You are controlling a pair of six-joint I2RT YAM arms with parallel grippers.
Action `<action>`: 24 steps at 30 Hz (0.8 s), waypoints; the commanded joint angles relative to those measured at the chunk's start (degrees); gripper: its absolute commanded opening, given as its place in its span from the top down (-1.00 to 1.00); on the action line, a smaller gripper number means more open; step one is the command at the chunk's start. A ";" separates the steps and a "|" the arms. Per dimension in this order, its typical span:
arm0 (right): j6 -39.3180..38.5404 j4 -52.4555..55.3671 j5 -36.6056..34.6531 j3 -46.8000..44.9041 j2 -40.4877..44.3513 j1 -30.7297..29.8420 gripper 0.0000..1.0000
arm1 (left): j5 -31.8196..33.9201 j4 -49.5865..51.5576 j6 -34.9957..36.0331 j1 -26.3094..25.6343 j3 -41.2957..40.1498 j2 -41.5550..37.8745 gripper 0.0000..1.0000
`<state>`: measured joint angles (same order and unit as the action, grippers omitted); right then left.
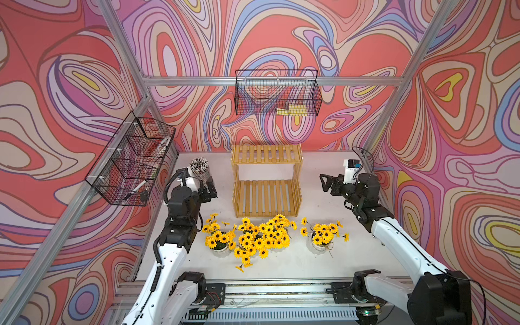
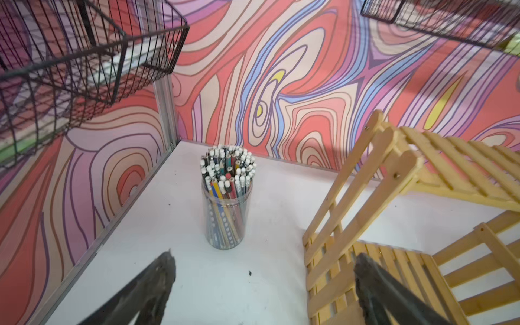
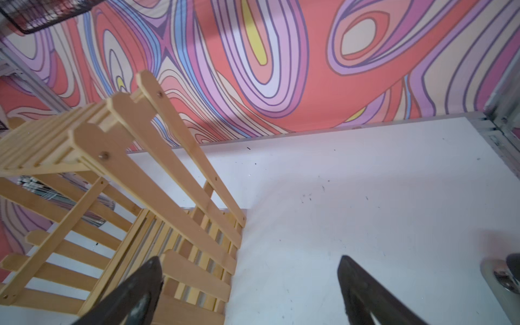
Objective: Take the sunflower pots off the shelves
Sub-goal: Reset both arms
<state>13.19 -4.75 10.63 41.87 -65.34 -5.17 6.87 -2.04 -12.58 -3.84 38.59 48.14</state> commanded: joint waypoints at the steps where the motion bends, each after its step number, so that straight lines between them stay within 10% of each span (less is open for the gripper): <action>1: -0.97 -3.13 -6.51 -2.23 -1.39 0.80 -0.97 | 1.18 -9.26 0.35 1.74 -3.49 0.93 -0.99; 11: -8.52 -17.36 -18.57 -13.96 -0.15 0.93 -0.97 | 1.67 -20.49 3.69 3.04 -14.79 6.33 -0.98; 24: -13.87 -46.42 -19.39 -16.97 -24.27 1.20 -0.97 | 0.63 -35.07 6.56 5.50 -20.81 15.23 -0.99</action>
<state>1.08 -41.47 -7.31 25.65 -86.74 -4.43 8.82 -30.41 -7.03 0.93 18.72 61.73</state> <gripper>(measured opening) 0.984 0.993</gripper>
